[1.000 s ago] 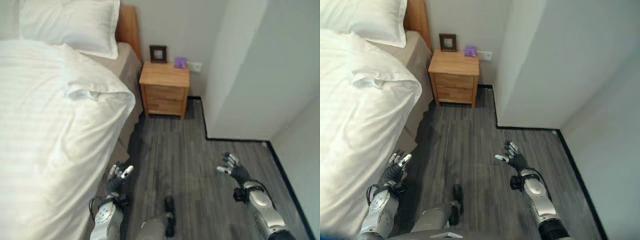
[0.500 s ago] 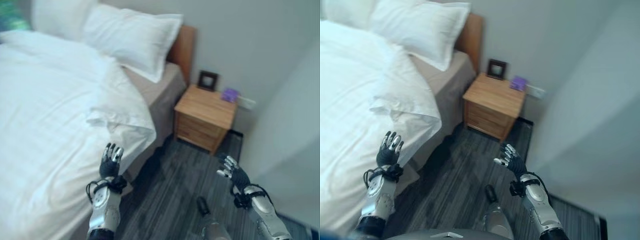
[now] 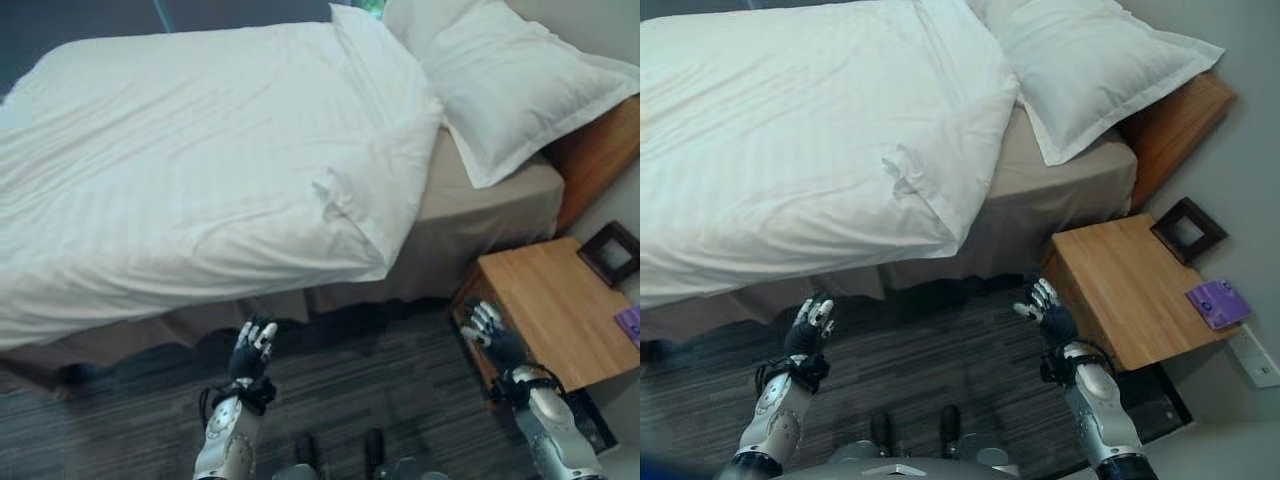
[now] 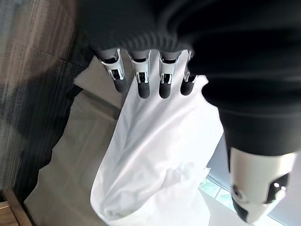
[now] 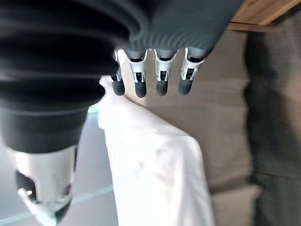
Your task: Making the bed.
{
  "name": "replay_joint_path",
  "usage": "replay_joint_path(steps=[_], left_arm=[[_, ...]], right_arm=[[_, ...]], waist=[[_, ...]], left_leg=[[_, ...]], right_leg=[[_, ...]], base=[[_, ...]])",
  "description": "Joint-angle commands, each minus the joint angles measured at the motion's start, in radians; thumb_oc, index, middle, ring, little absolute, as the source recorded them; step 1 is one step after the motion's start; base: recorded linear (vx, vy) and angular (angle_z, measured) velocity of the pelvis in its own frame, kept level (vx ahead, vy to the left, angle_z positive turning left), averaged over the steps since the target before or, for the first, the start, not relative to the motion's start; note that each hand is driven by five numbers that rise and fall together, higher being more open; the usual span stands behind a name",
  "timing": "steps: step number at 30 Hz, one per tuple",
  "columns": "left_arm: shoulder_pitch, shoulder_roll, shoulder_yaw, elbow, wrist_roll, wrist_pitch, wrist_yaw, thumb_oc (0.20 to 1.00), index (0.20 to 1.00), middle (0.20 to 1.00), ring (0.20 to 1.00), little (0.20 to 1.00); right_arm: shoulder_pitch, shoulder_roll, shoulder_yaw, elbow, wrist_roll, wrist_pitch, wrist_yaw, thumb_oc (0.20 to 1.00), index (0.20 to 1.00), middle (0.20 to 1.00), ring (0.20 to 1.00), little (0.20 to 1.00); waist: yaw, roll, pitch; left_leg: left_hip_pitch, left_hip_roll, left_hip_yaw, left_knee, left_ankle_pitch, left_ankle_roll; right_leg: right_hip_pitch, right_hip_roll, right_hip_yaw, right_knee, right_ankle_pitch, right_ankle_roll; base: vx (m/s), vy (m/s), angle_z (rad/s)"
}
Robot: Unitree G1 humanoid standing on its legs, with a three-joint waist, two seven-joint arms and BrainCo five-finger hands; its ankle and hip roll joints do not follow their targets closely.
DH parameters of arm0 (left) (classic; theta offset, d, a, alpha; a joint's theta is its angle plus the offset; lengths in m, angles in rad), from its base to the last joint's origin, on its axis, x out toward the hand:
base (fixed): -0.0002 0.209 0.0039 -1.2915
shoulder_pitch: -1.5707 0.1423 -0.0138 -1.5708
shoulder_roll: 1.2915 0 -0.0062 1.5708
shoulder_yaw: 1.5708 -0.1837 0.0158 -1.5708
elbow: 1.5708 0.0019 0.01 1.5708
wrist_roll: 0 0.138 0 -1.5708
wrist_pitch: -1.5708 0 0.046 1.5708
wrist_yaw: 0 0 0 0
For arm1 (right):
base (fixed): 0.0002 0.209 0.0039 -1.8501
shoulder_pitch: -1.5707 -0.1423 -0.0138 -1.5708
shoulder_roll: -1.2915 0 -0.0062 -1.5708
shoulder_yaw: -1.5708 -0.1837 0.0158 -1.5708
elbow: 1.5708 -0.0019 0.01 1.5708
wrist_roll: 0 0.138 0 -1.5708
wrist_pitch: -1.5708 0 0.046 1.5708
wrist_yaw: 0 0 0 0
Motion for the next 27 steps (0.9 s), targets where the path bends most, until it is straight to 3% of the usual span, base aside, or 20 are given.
replay_joint_path(steps=[1, 4, 7, 8, 9, 11, 13, 17, 19, 20, 25, 26, 27], left_arm=[[-0.045, 0.046, 0.025, 0.02, 0.067, -0.035, -0.013, 1.0, 1.0, 1.0, 1.0, 1.0], [-0.043, 0.048, 0.019, 0.031, 0.08, -0.038, -0.019, 1.0, 1.0, 1.0, 1.0, 1.0], [-0.057, 0.067, 0.022, 0.019, 0.098, -0.046, -0.002, 1.0, 1.0, 1.0, 1.0, 1.0], [-0.063, 0.073, 0.029, 0.02, 0.104, -0.051, 0.013, 1.0, 1.0, 1.0, 1.0, 1.0], [-0.063, 0.073, 0.029, 0.02, 0.104, -0.051, 0.013, 1.0, 1.0, 1.0, 1.0, 1.0], [-0.068, 0.089, 0.043, 0.002, 0.104, -0.056, 0.025, 1.0, 1.0, 1.0, 1.0, 1.0], [-0.077, 0.108, 0.039, -0.012, 0.137, -0.059, 0.029, 1.0, 1.0, 1.0, 1.0, 1.0], [-0.093, 0.131, 0.023, -0.026, 0.181, -0.058, 0.024, 1.0, 1.0, 1.0, 1.0, 1.0], [-0.118, 0.132, 0.013, -0.039, 0.193, -0.062, 0.015, 1.0, 1.0, 1.0, 1.0, 1.0], [-0.129, 0.128, 0.005, -0.048, 0.194, -0.067, 0.015, 1.0, 1.0, 1.0, 1.0, 1.0], [-0.199, 0.114, -0.033, -0.054, 0.186, -0.081, 0.024, 1.0, 1.0, 1.0, 1.0, 1.0], [-0.211, 0.112, -0.044, -0.057, 0.181, -0.081, 0.028, 1.0, 1.0, 1.0, 1.0, 1.0], [-0.223, 0.106, -0.042, -0.063, 0.179, -0.087, 0.044, 1.0, 1.0, 1.0, 1.0, 1.0]], right_arm=[[0.009, -0.001, 0.034, -0.112, 0.002, -0.04, 0.013, 1.0, 1.0, 1.0, 1.0, 1.0], [0.0, 0.004, 0.041, -0.099, -0.018, -0.039, 0.009, 1.0, 1.0, 1.0, 1.0, 1.0], [-0.033, 0.042, 0.055, -0.084, 0.021, -0.043, -0.002, 1.0, 1.0, 1.0, 1.0, 1.0], [-0.05, 0.047, 0.074, -0.075, 0.011, -0.042, -0.003, 1.0, 1.0, 1.0, 1.0, 1.0], [-0.05, 0.047, 0.074, -0.075, 0.011, -0.042, -0.003, 1.0, 1.0, 1.0, 1.0, 1.0], [-0.078, 0.039, 0.116, -0.096, -0.021, -0.033, 0.007, 1.0, 1.0, 1.0, 1.0, 1.0], [-0.078, 0.035, 0.119, -0.112, -0.025, -0.029, 0.012, 1.0, 1.0, 1.0, 1.0, 1.0], [-0.064, 0.03, 0.118, -0.117, -0.022, -0.023, 0.021, 1.0, 1.0, 1.0, 1.0, 1.0], [-0.043, 0.024, 0.131, -0.109, -0.034, -0.019, 0.035, 1.0, 1.0, 1.0, 1.0, 1.0], [-0.034, 0.023, 0.132, -0.121, -0.04, -0.017, 0.038, 1.0, 1.0, 1.0, 1.0, 1.0], [-0.025, 0.013, 0.138, -0.134, -0.038, -0.021, 0.043, 1.0, 1.0, 1.0, 1.0, 1.0], [-0.029, 0.014, 0.145, -0.134, -0.031, -0.019, 0.045, 1.0, 1.0, 1.0, 1.0, 1.0], [-0.063, 0.003, 0.172, -0.091, -0.039, -0.013, 0.046, 1.0, 1.0, 1.0, 1.0, 1.0]], waist=[[-0.011, -0.002, -0.073], [-0.012, -0.001, -0.071], [-0.002, -0.005, -0.074], [0.005, -0.007, -0.069], [0.007, -0.006, -0.071], [-0.002, 0.006, -0.036], [-0.021, 0.013, -0.014], [-0.06, 0.01, 0.0], [-0.088, -0.006, -0.019], [-0.099, -0.009, -0.026], [-0.133, -0.012, -0.04], [-0.136, -0.012, -0.046], [-0.134, 0.002, -0.063]], left_leg=[[-0.14, -0.033, -0.052, 0.063, 0.146, -0.016], [-0.141, -0.036, -0.045, 0.096, 0.132, -0.009], [-0.134, -0.052, 0.004, 0.148, 0.07, 0.014], [-0.113, -0.054, 0.022, 0.145, 0.057, 0.024], [-0.116, -0.052, 0.024, 0.144, 0.059, 0.024], [-0.035, -0.041, 0.056, 0.114, 0.035, 0.039], [0.014, -0.035, 0.07, 0.088, 0.023, 0.036], [0.09, -0.045, 0.068, 0.041, 0.007, 0.024], [0.143, -0.051, 0.05, 0.009, -0.018, 0.01], [0.156, -0.051, 0.039, 0.009, -0.031, 0.006], [0.216, -0.036, 0.004, 0.009, -0.067, -0.013], [0.23, -0.036, -0.009, 0.009, -0.069, -0.017], [0.257, -0.009, -0.024, 0.027, -0.05, -0.033]], right_leg=[[0.074, -0.159, 0.078, 0.0, 0.003, 0.055], [0.084, -0.168, 0.079, 0.025, -0.009, 0.055], [0.097, -0.206, 0.065, 0.1, -0.022, 0.077], [0.066, -0.216, 0.071, 0.18, 0.002, 0.09], [0.062, -0.214, 0.073, 0.18, 0.005, 0.09], [-0.068, -0.226, 0.076, 0.375, 0.125, 0.115], [-0.139, -0.23, 0.058, 0.385, 0.135, 0.112], [-0.171, -0.21, 0.047, 0.255, 0.131, 0.108], [-0.184, -0.174, 0.107, 0.074, 0.152, 0.112], [-0.192, -0.159, 0.131, 0.042, 0.162, 0.115], [-0.226, -0.157, 0.141, 0.01, 0.204, 0.132], [-0.219, -0.159, 0.146, 0.027, 0.197, 0.127], [-0.212, -0.145, 0.137, 0.07, 0.181, 0.105]], base=[[0.19, 0.083, 0.27], [0.18, 0.108, -0.44], [0.22, 0.159, -0.31], [0.2, 0.158, -0.28], [0.11, 0.11, -0.44], [0.16, 0.153, -0.61], [0.23, 0.128, -0.51], [0.24, 0.031, -0.19], [0.48, -0.072, -0.1], [0.38, -0.071, 0.01], [0.31, -0.135, 0.41], [0.33, -0.196, 0.4], [0.45, -0.269, 0.27]])
